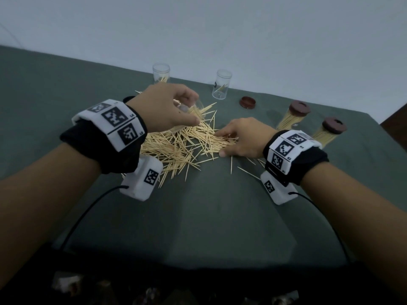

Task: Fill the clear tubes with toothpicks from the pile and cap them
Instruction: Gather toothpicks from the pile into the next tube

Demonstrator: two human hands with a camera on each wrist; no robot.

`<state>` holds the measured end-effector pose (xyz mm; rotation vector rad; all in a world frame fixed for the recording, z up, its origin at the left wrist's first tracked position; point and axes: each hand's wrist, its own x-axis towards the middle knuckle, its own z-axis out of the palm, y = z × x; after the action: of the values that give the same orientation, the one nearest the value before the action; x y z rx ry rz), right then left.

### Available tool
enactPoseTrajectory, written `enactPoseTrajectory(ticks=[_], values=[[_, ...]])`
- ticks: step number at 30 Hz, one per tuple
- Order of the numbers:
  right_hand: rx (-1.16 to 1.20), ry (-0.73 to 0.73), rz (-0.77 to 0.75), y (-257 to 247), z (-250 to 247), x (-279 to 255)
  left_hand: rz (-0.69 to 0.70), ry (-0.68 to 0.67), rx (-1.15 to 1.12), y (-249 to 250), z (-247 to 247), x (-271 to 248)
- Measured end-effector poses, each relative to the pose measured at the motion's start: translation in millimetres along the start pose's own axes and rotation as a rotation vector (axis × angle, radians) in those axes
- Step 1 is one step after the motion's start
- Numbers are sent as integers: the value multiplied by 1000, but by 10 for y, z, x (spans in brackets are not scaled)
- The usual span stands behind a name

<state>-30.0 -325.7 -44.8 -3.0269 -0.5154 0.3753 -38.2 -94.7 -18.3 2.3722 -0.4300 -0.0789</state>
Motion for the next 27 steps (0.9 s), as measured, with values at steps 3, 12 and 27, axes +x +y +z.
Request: enactPoseTrajectory(ticks=[3, 12, 27], values=[[-5, 37, -13, -23, 14, 30, -10, 13, -16, -7, -7, 4], [-6, 35, 58, 63, 56, 66, -12, 8, -16, -2, -14, 7], [36, 66, 29, 55, 36, 29, -19, 24, -29, -25, -22, 26]])
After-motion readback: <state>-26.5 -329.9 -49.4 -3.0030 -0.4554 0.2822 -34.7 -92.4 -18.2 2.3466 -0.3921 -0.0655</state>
